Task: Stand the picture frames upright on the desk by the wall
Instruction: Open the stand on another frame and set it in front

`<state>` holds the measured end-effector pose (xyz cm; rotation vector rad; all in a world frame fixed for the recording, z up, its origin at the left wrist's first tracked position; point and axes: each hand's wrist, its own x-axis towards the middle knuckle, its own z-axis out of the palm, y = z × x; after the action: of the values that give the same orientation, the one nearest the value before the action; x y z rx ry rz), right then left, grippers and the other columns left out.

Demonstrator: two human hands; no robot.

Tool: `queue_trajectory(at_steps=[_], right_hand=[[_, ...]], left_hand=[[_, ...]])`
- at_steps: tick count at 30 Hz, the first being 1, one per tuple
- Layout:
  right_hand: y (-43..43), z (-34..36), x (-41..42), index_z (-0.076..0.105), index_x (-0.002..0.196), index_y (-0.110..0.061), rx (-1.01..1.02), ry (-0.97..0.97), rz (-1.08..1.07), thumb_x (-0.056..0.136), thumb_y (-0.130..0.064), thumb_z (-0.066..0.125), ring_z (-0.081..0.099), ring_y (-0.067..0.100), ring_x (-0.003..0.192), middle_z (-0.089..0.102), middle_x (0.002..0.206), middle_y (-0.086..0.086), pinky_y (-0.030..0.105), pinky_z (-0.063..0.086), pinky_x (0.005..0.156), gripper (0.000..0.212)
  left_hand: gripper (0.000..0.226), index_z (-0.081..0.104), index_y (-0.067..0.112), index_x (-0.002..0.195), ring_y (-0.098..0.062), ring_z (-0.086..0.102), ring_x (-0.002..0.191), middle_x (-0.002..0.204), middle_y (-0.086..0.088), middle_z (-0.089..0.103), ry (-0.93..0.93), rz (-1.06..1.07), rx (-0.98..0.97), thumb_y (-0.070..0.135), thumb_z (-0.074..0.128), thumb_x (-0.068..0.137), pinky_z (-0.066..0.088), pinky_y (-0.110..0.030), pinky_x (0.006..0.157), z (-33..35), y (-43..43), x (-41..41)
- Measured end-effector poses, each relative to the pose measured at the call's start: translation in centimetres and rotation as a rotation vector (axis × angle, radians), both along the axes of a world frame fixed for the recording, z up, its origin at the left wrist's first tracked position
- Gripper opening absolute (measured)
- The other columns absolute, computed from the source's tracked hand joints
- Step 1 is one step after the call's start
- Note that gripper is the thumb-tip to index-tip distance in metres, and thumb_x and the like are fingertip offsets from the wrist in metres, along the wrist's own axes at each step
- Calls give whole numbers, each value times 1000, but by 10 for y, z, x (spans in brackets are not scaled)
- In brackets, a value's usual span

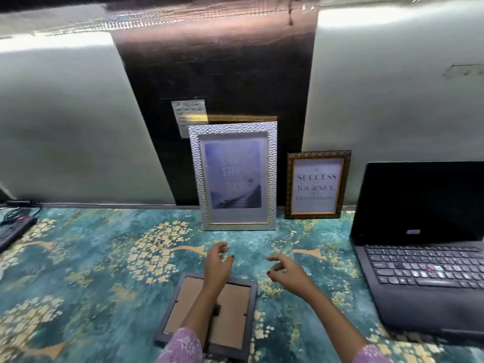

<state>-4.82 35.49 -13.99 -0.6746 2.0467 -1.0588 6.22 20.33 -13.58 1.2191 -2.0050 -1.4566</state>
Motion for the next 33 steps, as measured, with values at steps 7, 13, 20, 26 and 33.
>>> queue_trajectory(at_steps=[7,13,20,26,33], right_hand=[[-27,-13,57,31,109,-14,448,-152,53,79,-19,60,59,23,48,47,67,7,25,41,34,42],[-46,-24,79,20,135,-5,383,-233,-205,79,-25,65,55,24,84,50,90,4,27,45,54,75],[-43,-22,85,44,100,-2,317,-404,-504,81,-18,62,48,29,80,43,73,8,34,42,67,31],[-32,-9,82,48,108,-2,254,-480,-553,83,-22,60,47,21,59,49,80,11,31,42,52,34],[-19,46,66,53,100,-11,-316,-599,-495,88,-6,51,60,21,68,62,84,9,27,57,48,13]], left_hand=[[58,37,7,133,-36,35,133,142,-20,36,-769,40,-29,21,52,79,36,-43,108,-16,-57,81],[79,43,6,134,-32,50,122,136,-17,51,-742,-74,216,46,56,67,44,-41,103,-43,-88,101],[76,33,4,141,-32,40,132,150,-16,31,-601,-52,499,53,51,84,39,-40,107,-15,-85,89],[57,61,-3,107,-31,61,95,111,-22,62,-269,11,451,44,66,76,48,-37,76,-10,-97,55],[37,54,-5,110,-25,55,67,89,-18,62,35,83,583,25,58,88,45,-32,58,19,-107,29]])
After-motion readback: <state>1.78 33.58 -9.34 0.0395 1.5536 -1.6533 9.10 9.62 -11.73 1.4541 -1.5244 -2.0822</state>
